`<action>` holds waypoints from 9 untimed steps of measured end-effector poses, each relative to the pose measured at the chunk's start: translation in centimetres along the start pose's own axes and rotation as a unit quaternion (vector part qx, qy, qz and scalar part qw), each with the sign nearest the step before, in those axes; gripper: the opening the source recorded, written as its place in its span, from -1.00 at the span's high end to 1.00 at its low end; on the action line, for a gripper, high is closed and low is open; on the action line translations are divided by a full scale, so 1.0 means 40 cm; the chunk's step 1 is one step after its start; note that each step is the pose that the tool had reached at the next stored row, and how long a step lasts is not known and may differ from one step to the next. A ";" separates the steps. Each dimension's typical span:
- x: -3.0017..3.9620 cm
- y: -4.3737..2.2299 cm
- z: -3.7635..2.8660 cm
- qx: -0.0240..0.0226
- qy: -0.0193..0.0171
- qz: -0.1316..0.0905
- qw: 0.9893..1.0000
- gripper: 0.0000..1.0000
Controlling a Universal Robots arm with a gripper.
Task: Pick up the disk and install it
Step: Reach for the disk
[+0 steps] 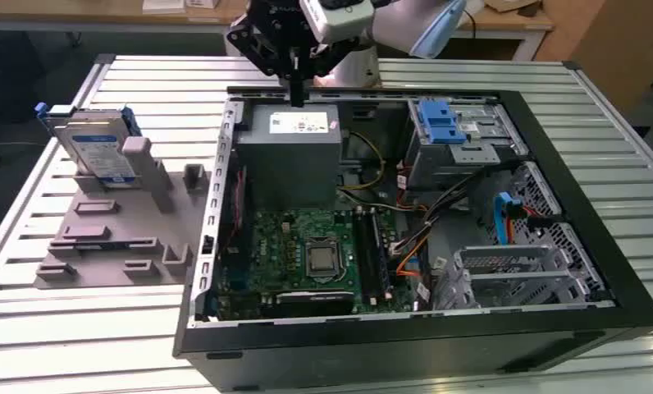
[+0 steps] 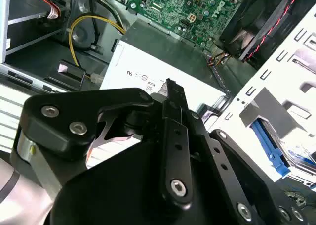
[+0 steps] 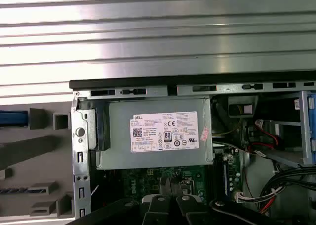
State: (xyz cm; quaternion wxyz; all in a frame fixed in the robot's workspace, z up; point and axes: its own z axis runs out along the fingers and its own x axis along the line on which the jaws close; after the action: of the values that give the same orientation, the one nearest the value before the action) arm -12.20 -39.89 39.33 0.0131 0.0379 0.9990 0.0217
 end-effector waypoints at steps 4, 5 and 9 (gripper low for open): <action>0.000 0.000 0.000 0.000 0.000 0.000 1.000 0.79; 0.000 0.000 0.000 0.000 0.000 0.000 1.000 0.79; 0.006 -0.001 0.000 0.000 0.000 0.000 1.000 0.79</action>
State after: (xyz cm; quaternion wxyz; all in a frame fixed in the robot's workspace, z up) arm -12.44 -39.90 39.33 0.0131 0.0379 0.9990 0.0218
